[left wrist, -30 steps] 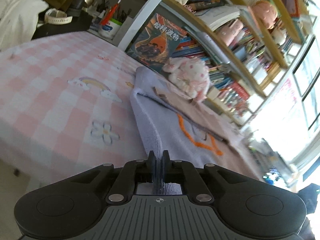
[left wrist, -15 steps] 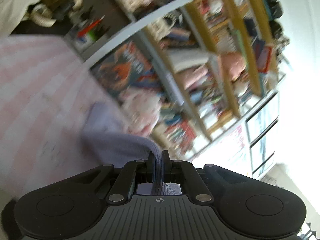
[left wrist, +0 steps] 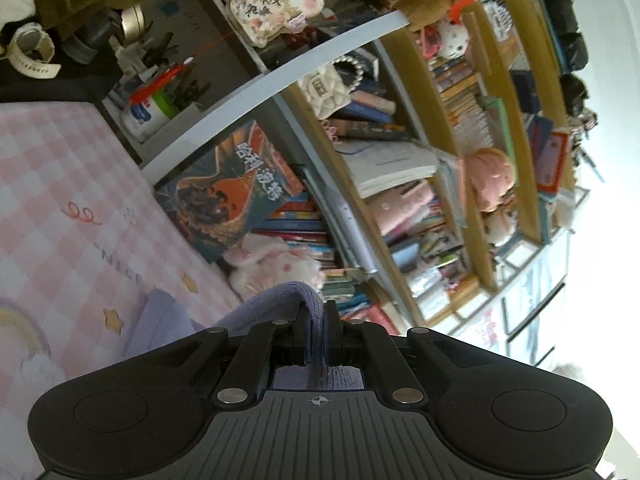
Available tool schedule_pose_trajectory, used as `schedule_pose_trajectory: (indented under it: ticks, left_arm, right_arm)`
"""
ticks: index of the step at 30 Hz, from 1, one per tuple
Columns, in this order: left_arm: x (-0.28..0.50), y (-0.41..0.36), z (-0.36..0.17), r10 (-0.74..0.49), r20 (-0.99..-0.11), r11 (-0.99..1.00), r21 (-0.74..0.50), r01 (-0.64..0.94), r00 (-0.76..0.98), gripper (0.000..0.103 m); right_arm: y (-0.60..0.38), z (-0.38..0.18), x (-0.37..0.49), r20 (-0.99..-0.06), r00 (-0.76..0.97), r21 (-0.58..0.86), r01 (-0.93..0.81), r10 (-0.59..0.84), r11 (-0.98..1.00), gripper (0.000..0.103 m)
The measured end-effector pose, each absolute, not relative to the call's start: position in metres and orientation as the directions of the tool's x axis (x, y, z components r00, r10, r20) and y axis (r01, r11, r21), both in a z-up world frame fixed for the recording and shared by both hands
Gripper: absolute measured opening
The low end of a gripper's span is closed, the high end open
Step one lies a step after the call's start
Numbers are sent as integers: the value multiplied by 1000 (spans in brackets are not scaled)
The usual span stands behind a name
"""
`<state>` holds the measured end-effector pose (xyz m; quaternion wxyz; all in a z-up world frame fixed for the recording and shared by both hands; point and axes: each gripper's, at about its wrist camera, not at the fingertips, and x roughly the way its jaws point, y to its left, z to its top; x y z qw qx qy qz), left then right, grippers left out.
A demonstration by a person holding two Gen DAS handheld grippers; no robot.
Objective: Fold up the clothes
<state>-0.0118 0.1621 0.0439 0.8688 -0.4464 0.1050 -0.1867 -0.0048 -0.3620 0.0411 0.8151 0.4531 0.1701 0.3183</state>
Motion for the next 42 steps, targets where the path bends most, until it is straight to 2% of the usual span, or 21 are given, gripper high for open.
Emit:
schedule_pose_trajectory:
  ticks: [3, 9, 14, 16, 17, 18, 19, 21, 23, 24, 25, 30, 33, 34, 35, 36, 37, 39, 40, 42]
  left_arm:
    - [9, 162, 37, -405, -52, 548, -813, 197, 913, 4]
    - [39, 159, 14, -370, -160, 584, -806, 96, 915, 4]
    - [55, 155, -4, -346, -252, 620, -784, 19, 904, 6]
    - [61, 154, -11, -330, -309, 635, -772, -32, 892, 12]
    - [65, 154, -14, -320, -340, 640, -765, -63, 884, 19]
    - [66, 156, -17, -307, -362, 641, -762, -90, 880, 32]
    - [66, 159, -19, -294, -374, 639, -762, -110, 880, 38]
    - [57, 165, -15, -285, -347, 648, -757, -87, 894, 44]
    - [48, 170, -12, -277, -319, 657, -751, -64, 907, 51]
    - [43, 173, -10, -273, -305, 662, -748, -52, 913, 51]
    - [39, 175, -8, -268, -298, 675, -737, -42, 916, 51]
    - [26, 152, -4, -224, -393, 853, -521, -15, 892, 50]
    - [19, 139, -3, -191, -444, 925, -381, 9, 876, 47]
    - [21, 134, -6, -203, -462, 930, -368, 22, 863, 44]
    - [23, 130, -10, -213, -478, 934, -357, 33, 852, 21]
    - [24, 128, -11, -216, -484, 935, -352, 37, 848, 11]
    - [23, 128, -13, -224, -479, 930, -365, 40, 848, 6]
    - [12, 143, -10, -271, -400, 870, -491, 45, 875, 5]
    - [8, 145, -9, -279, -387, 860, -509, 48, 879, 5]
    - [-1, 150, -8, -293, -362, 838, -543, 55, 885, 5]
  right_arm:
    - [-359, 36, 21, -9, 757, 856, -332, 653, 396, 11]
    - [-347, 16, 70, -118, 764, 855, -246, 634, 456, 11]
    - [-345, -12, 91, -173, 759, 886, -158, 628, 435, 11]
    - [-345, -22, 96, -203, 757, 893, -117, 621, 435, 14]
    - [-345, -26, 99, -220, 756, 895, -95, 617, 436, 16]
    - [-346, -29, 99, -228, 758, 897, -80, 611, 435, 17]
    - [-348, -31, 99, -235, 761, 898, -68, 604, 434, 26]
    - [-352, -37, 98, -248, 767, 901, -42, 591, 432, 33]
    - [-360, -32, 91, -235, 789, 895, -52, 568, 442, 47]
    - [-364, -28, 87, -239, 798, 882, -61, 553, 468, 49]
    - [-367, -25, 83, -245, 807, 865, -69, 538, 497, 49]
    - [-356, -18, 64, -307, 811, 751, -115, 497, 651, 48]
    - [-349, -14, 52, -342, 815, 668, -140, 468, 731, 44]
    - [-347, -13, 48, -352, 816, 638, -149, 458, 756, 35]
    - [-344, -12, 44, -362, 818, 607, -157, 447, 779, 22]
    - [-342, -11, 40, -372, 819, 575, -165, 436, 801, 16]
    - [-339, -10, 36, -382, 821, 543, -172, 424, 822, 8]
    - [-335, -7, 28, -399, 825, 475, -187, 400, 860, 6]
    - [-332, -6, 24, -407, 827, 440, -194, 387, 877, 6]
    - [-339, -6, 22, -416, 818, 461, -186, 397, 868, 6]
